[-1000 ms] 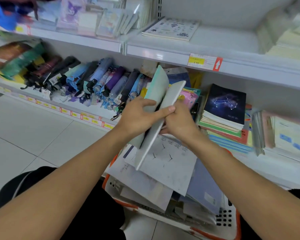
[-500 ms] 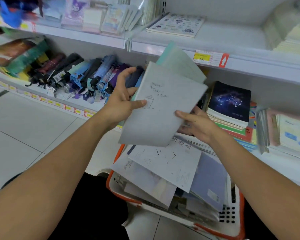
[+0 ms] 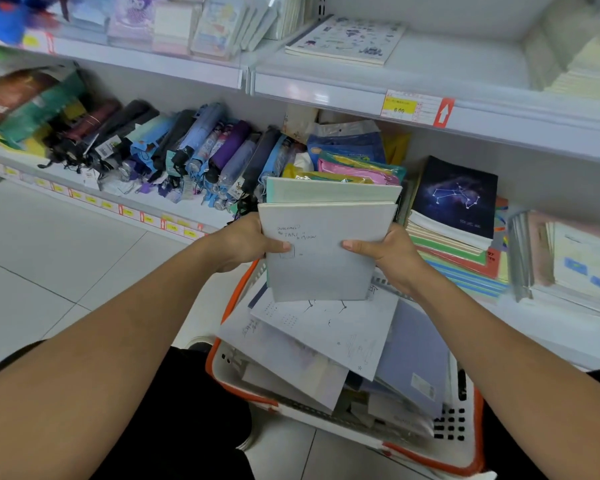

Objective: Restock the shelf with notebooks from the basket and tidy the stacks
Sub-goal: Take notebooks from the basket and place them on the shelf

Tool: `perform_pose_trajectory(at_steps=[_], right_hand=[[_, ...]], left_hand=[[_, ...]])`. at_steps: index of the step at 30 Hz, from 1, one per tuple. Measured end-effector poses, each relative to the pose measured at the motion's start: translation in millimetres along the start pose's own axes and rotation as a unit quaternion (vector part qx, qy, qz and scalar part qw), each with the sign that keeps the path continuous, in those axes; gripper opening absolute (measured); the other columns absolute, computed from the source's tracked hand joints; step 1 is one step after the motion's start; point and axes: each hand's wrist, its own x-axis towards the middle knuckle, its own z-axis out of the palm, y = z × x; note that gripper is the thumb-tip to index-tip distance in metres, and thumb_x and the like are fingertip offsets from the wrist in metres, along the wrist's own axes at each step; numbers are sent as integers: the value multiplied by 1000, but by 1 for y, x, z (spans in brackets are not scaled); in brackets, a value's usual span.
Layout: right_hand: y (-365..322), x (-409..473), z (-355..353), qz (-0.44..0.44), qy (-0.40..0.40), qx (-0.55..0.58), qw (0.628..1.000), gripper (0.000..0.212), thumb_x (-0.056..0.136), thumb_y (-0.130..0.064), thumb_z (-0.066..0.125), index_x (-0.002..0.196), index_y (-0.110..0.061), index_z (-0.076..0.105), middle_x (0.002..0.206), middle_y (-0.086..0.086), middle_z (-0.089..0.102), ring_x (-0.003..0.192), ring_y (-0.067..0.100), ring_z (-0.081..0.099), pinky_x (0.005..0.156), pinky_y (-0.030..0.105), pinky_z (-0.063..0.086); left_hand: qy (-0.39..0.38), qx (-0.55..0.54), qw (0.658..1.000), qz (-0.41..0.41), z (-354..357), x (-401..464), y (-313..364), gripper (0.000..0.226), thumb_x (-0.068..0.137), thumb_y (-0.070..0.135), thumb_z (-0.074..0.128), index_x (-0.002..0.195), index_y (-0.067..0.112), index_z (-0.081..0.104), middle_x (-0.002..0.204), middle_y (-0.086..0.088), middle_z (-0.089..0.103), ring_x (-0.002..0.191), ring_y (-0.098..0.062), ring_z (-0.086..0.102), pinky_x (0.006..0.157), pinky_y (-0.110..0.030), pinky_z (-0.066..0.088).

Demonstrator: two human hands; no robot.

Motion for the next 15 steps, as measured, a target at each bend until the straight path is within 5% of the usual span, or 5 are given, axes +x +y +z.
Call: perform_pose_trajectory(at_steps=[4, 8, 12, 15], right_hand=[[7, 0, -2, 18, -11, -14, 1000, 36, 78, -4, 80, 107, -20, 68, 98, -9, 74, 81, -2, 72, 70, 17, 58], [13, -5, 2, 39, -14, -2, 999, 43, 67, -20, 86, 108, -22, 71, 108, 0, 76, 102, 18, 72, 95, 44, 56], [-23, -2, 10, -2, 5, 65, 998, 30, 82, -2, 75, 109, -14, 70, 104, 2, 77, 96, 21, 72, 77, 33, 61], [-74, 2, 16, -47, 3, 131, 990, 36, 84, 0, 71, 120, -3, 65, 111, 9, 75, 95, 20, 73, 72, 28, 60]], left_hand=[[-5, -20, 1000, 4, 9, 0, -8, 45, 84, -1, 69, 121, 21, 60, 125, -3, 65, 112, -21, 60, 96, -42, 51], [15, -38, 999, 8, 14, 1, -14, 41, 82, 3, 73, 113, 27, 63, 116, 4, 68, 107, -16, 62, 95, -42, 52], [76, -86, 991, 64, -1, -2, 11, 35, 83, 13, 73, 118, 17, 67, 116, 2, 71, 105, -18, 67, 92, -38, 55], [116, -86, 980, 137, -16, -13, 42, 26, 88, 14, 67, 114, 19, 66, 104, 13, 73, 93, -2, 69, 77, -17, 56]])
